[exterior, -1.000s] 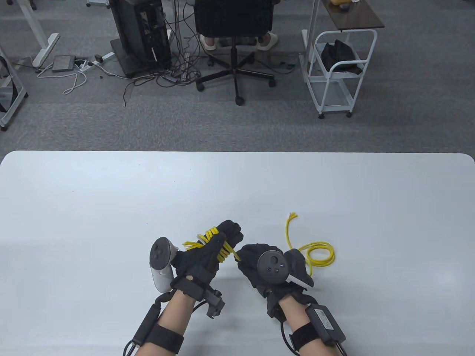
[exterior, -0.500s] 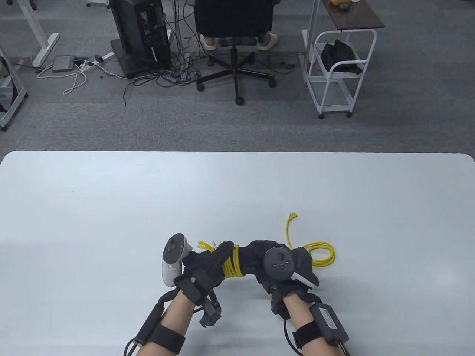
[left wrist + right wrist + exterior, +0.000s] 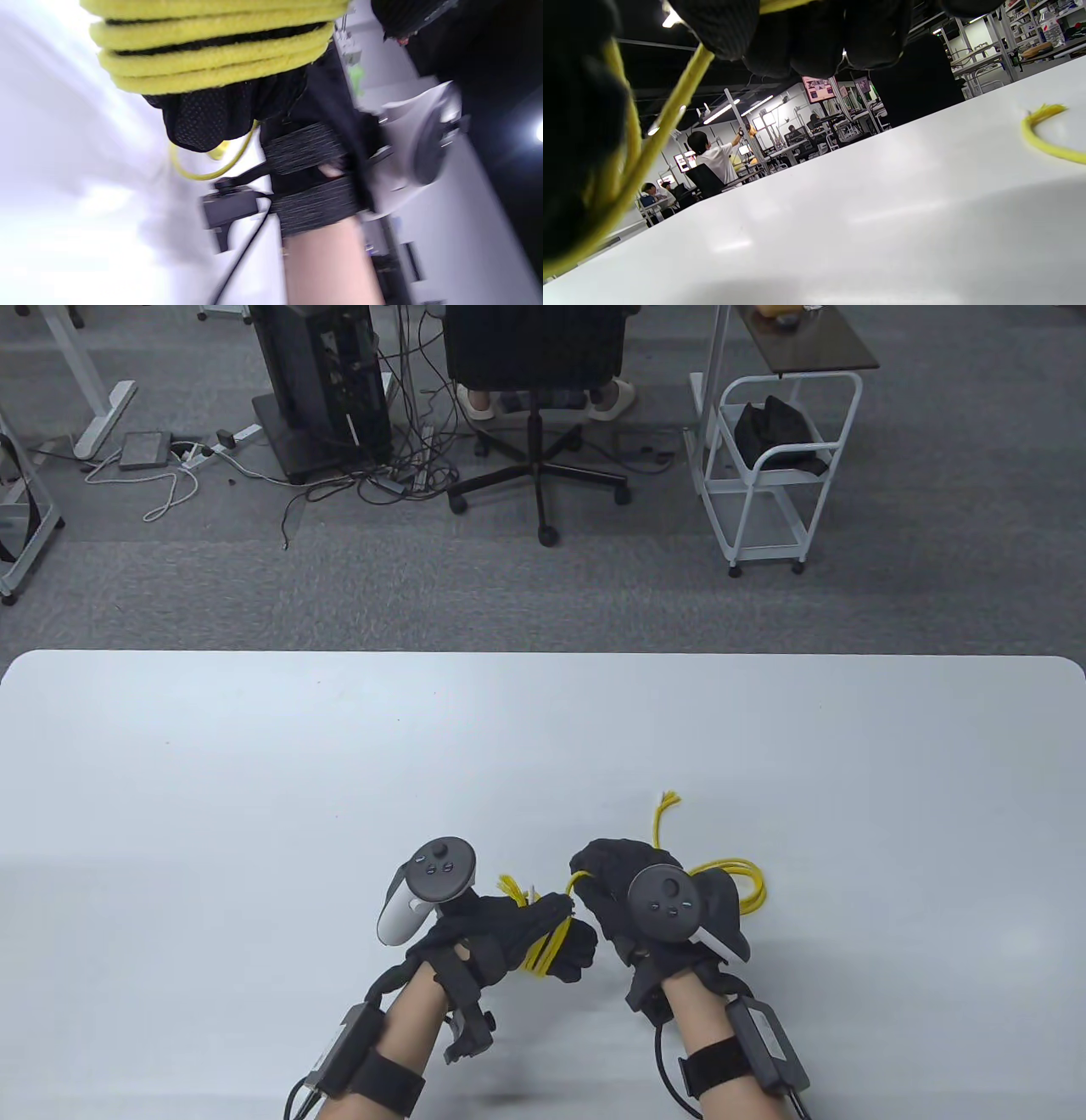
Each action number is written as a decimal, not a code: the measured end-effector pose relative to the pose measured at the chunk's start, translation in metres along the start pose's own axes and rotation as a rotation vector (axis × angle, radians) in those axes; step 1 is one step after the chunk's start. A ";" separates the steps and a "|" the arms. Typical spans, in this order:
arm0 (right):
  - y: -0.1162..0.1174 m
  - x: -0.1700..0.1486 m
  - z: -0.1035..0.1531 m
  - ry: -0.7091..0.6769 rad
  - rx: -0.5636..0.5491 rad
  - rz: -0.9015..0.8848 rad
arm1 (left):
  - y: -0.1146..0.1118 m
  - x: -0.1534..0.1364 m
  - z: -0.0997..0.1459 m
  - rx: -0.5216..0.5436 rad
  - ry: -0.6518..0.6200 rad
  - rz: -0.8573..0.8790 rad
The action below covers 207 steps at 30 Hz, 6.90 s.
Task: Coil the rope
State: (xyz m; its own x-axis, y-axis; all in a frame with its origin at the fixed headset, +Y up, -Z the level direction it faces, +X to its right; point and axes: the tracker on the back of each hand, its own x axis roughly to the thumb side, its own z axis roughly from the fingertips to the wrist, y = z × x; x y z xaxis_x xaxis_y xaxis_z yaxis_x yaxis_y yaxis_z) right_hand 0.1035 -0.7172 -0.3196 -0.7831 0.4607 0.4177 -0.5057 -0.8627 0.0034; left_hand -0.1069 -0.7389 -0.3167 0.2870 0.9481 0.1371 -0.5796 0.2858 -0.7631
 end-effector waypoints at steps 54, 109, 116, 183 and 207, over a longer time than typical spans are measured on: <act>0.022 0.017 -0.002 -0.062 0.166 0.110 | 0.012 0.005 0.014 0.324 -0.268 0.383; 0.021 0.049 0.004 -0.202 0.047 0.078 | 0.032 0.003 0.036 0.685 0.001 0.112; 0.026 0.043 0.002 -0.157 0.120 0.113 | 0.032 0.002 0.036 0.638 -0.152 0.244; 0.011 0.040 0.002 -0.120 0.038 0.145 | 0.025 0.002 0.027 0.414 -0.323 0.477; -0.013 0.023 0.005 -0.059 -0.157 0.157 | 0.011 0.001 0.011 0.188 0.046 0.010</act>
State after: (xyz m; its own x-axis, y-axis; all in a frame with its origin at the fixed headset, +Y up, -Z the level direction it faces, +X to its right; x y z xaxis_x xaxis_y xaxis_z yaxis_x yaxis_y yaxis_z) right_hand 0.0941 -0.6966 -0.3054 -0.8362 0.3063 0.4549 -0.4331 -0.8777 -0.2050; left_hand -0.1208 -0.7333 -0.3180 0.3128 0.9448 0.0978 -0.7133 0.3017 -0.6326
